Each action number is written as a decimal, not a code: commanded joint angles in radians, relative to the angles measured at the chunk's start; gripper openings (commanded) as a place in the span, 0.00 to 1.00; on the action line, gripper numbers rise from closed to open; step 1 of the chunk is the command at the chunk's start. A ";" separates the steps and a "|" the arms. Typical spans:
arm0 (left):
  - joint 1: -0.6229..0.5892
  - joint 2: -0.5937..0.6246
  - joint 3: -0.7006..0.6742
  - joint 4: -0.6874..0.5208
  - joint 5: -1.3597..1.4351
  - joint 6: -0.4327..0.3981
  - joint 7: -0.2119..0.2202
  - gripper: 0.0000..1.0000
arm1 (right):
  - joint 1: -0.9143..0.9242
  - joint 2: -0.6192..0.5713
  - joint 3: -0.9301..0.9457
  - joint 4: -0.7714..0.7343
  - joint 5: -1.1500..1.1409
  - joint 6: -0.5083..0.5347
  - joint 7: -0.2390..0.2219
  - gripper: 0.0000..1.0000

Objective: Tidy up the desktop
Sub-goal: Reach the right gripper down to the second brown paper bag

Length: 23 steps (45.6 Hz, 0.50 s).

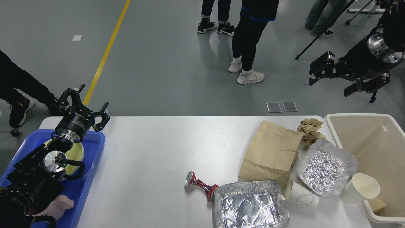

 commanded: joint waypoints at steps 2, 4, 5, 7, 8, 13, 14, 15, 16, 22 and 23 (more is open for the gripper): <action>0.000 0.000 0.000 0.000 0.000 0.000 0.000 0.96 | -0.188 0.002 0.069 -0.045 0.005 -0.103 0.000 1.00; 0.000 0.000 0.000 0.000 0.000 0.000 0.000 0.96 | -0.266 0.007 0.103 -0.063 0.005 -0.158 0.000 1.00; 0.000 0.000 0.000 0.000 0.000 0.000 0.000 0.96 | -0.307 0.010 0.116 -0.071 0.004 -0.187 0.000 1.00; 0.000 0.000 0.000 0.000 0.000 0.000 0.000 0.96 | -0.385 0.019 0.137 -0.083 0.002 -0.243 0.000 1.00; 0.000 0.000 0.000 0.000 0.000 0.000 0.000 0.96 | -0.419 0.024 0.145 -0.089 0.002 -0.267 0.000 1.00; 0.000 0.000 0.000 0.000 0.000 0.000 0.000 0.96 | -0.545 0.074 0.188 -0.132 0.002 -0.346 0.000 1.00; 0.000 0.000 0.000 0.000 0.000 0.000 0.000 0.96 | -0.570 0.083 0.198 -0.140 0.002 -0.352 0.000 1.00; 0.000 0.000 0.000 0.000 0.000 0.000 0.000 0.96 | -0.593 0.091 0.208 -0.150 0.002 -0.356 0.000 1.00; 0.000 0.000 0.000 0.000 0.000 0.000 0.000 0.96 | -0.617 0.099 0.220 -0.161 0.002 -0.358 0.000 1.00; 0.000 0.000 0.000 0.000 0.000 0.000 0.000 0.96 | -0.731 0.157 0.306 -0.255 0.002 -0.364 0.000 1.00; 0.000 0.000 0.000 0.000 0.000 0.000 0.000 0.96 | -0.749 0.168 0.318 -0.272 0.002 -0.364 0.000 1.00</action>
